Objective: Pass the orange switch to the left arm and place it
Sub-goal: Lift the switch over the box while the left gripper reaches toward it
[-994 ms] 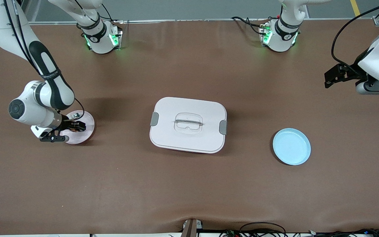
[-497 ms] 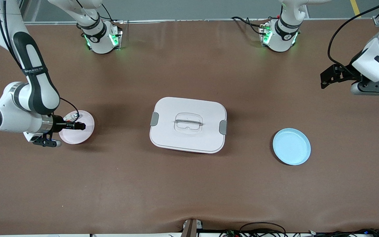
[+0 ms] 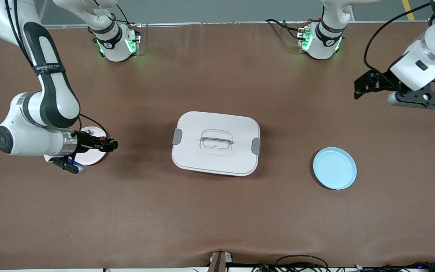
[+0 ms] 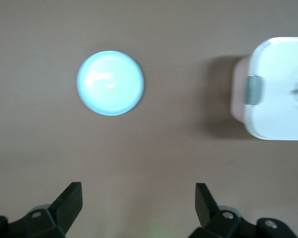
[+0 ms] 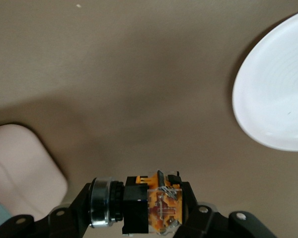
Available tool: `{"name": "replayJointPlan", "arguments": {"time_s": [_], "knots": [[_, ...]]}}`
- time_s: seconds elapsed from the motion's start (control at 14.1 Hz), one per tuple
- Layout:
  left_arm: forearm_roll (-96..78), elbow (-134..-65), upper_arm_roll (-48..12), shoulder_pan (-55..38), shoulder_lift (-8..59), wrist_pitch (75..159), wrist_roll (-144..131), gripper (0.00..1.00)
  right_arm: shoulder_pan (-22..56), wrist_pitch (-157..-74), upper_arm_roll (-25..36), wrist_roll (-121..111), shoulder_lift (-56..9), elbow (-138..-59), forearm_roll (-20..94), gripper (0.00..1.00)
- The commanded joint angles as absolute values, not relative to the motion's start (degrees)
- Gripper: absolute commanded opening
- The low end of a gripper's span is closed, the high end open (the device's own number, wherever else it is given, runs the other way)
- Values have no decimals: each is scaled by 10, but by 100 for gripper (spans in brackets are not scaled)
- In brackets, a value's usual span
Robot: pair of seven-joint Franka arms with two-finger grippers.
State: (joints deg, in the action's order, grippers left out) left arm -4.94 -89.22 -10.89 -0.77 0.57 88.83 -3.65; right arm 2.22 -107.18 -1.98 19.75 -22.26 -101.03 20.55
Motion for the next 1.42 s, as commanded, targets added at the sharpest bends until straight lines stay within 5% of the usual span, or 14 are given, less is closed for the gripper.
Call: {"name": "replayJointPlan", "arguments": {"time_s": [0.0, 0.28, 0.92, 1.35], "knots": [[-101, -886, -132, -9, 6, 899, -40, 100, 57, -1049, -17, 290, -216, -977, 232, 0], [-173, -887, -182, -11, 17, 950, -119, 100, 107, -1048, -17, 415, -221, -926, 256, 0], [-304, -887, -309, -37, 132, 1261, -190, 100, 180, -1051, -17, 655, -240, -827, 315, 0], [-361, -887, -309, -98, 204, 1413, -190, 80, 199, -1055, -16, 772, -259, -767, 343, 0]]}}
